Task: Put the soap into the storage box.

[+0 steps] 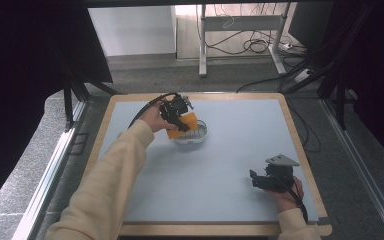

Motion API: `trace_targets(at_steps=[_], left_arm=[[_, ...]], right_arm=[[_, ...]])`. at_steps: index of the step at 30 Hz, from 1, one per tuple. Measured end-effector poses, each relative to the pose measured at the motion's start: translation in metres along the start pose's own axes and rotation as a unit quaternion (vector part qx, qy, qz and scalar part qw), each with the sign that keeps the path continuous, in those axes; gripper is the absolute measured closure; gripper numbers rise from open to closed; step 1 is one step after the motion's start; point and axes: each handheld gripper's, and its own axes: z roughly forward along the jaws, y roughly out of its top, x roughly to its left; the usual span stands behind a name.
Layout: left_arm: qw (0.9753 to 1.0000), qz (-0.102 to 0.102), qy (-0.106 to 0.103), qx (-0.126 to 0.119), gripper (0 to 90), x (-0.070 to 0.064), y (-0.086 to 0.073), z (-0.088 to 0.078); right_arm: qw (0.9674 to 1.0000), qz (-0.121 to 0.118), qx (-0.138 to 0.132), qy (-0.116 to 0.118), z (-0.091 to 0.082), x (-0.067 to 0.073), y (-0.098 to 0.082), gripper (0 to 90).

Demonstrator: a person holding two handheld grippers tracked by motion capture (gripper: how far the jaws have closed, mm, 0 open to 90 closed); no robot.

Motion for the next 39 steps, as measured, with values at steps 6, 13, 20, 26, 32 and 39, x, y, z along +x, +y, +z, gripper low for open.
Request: trace_targets(at_steps=[6, 13, 20, 26, 32, 39], left_arm=[[0.9999, 0.01, -0.007, 0.006, 61.7, 0.003, 0.006, 0.004], [0.9997, 0.023, -0.007, 0.009, 61.7, 0.007, 0.013, 0.013], [0.9988, 0.043, -0.02, 0.01, 61.7, 0.011, 0.021, 0.025], [0.9979, 0.056, -0.024, 0.021, 61.7, 0.015, 0.021, 0.037], [0.9972, 0.062, -0.031, 0.025, 61.6, 0.017, 0.02, 0.046], [0.9986, 0.045, -0.02, -0.022, 49.5, 0.021, 0.019, 0.036]], right_arm=[[1.0, 0.004, -0.002, -0.002, -0.002, -0.001, 0.0, 12.5], [1.0, 0.0, -0.001, -0.003, -0.001, -0.001, 0.0, 12.6], [1.0, 0.001, 0.0, -0.004, 0.0, -0.002, 0.0, 12.6], [1.0, 0.0, 0.0, -0.004, 0.0, -0.002, 0.0, 12.6], [1.0, 0.002, 0.001, -0.005, 0.0, -0.004, 0.0, 12.6], [1.0, 0.0, 0.002, -0.004, 0.0, -0.003, 0.0, 12.6]])
